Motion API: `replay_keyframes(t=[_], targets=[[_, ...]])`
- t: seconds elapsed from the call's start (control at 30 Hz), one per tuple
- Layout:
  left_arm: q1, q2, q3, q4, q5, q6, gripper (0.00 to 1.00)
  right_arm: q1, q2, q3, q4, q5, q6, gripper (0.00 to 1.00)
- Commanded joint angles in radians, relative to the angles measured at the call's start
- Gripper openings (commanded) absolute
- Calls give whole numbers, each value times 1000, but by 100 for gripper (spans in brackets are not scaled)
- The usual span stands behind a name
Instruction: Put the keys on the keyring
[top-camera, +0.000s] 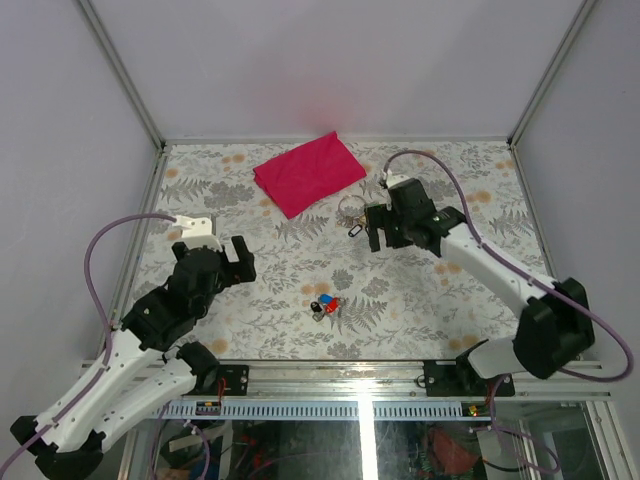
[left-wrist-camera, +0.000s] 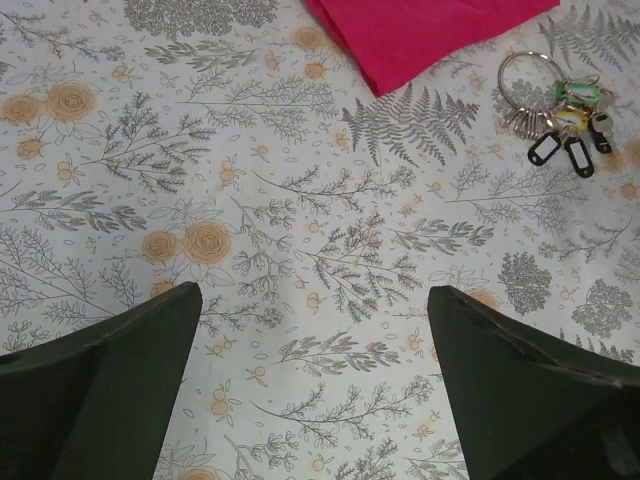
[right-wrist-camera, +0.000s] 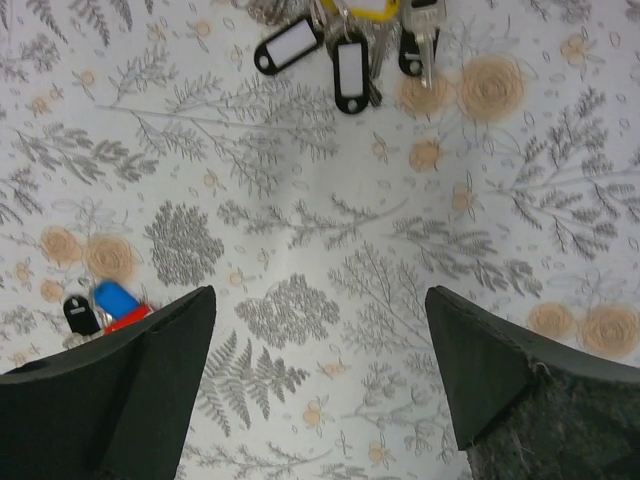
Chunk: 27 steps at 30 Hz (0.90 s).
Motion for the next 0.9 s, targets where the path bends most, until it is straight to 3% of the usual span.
replay_keyframes(t=[0.0,0.23,0.5,0.87], targets=[[-6,40,-2,66,14,12,100,-41,141,121,87,-75,-59,90],[-9,41,-3,73,28,19,100,-97,403,314,130,-177,-100,76],[-14,35,-9,80,36,24,100,-129,621,561,112,-170,-146,62],[-14,40,-9,85,46,28,100,-136,882,871,16,-128,-211,53]])
